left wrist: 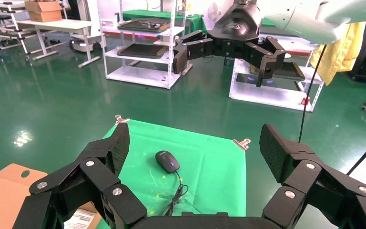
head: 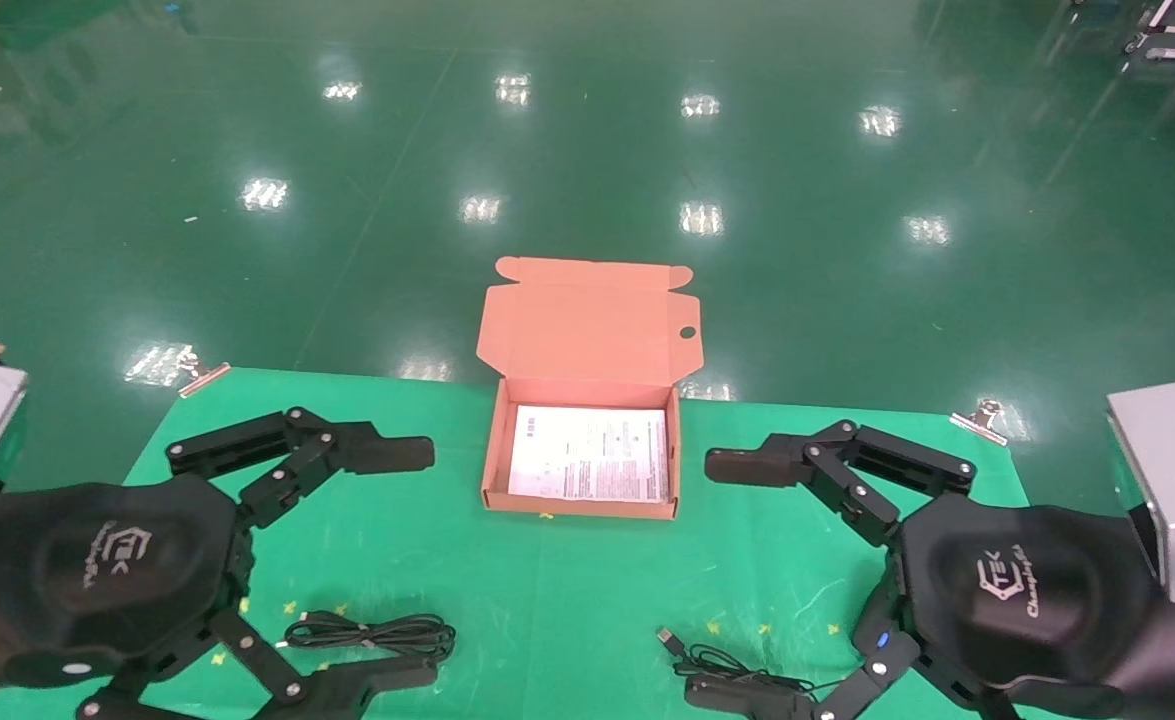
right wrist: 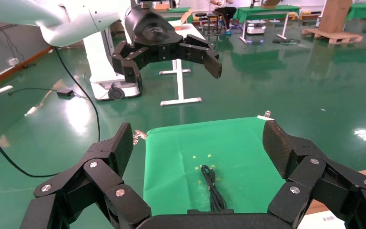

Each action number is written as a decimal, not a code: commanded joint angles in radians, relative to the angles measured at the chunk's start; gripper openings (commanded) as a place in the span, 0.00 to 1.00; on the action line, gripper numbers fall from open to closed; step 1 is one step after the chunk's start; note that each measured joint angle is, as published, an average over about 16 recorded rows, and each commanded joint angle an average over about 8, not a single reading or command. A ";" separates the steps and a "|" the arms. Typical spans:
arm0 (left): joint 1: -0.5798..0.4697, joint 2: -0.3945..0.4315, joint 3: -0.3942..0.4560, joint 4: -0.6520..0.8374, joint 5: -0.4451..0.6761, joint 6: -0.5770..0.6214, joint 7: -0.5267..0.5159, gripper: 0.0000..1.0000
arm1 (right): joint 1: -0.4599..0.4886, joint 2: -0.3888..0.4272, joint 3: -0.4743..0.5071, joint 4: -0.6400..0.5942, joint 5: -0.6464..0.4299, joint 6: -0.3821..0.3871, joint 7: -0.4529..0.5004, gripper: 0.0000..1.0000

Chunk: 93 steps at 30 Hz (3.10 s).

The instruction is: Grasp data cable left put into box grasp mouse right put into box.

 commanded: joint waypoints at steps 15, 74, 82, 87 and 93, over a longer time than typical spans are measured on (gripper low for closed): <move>-0.001 0.001 0.001 0.001 0.001 -0.001 0.000 1.00 | 0.000 0.000 0.000 0.000 0.000 0.000 0.000 1.00; -0.397 0.422 0.620 0.436 1.213 -0.191 -0.113 1.00 | 0.194 -0.273 -0.453 -0.014 -1.222 0.230 -0.365 1.00; -0.421 0.487 0.615 0.627 1.206 -0.236 -0.055 1.00 | 0.201 -0.342 -0.476 -0.131 -1.280 0.273 -0.364 1.00; -0.433 0.519 0.610 0.728 1.196 -0.258 -0.006 1.00 | 0.213 -0.384 -0.485 -0.217 -1.293 0.288 -0.373 1.00; -0.449 0.549 0.603 0.834 1.183 -0.281 0.052 1.00 | 0.226 -0.424 -0.492 -0.311 -1.297 0.299 -0.387 1.00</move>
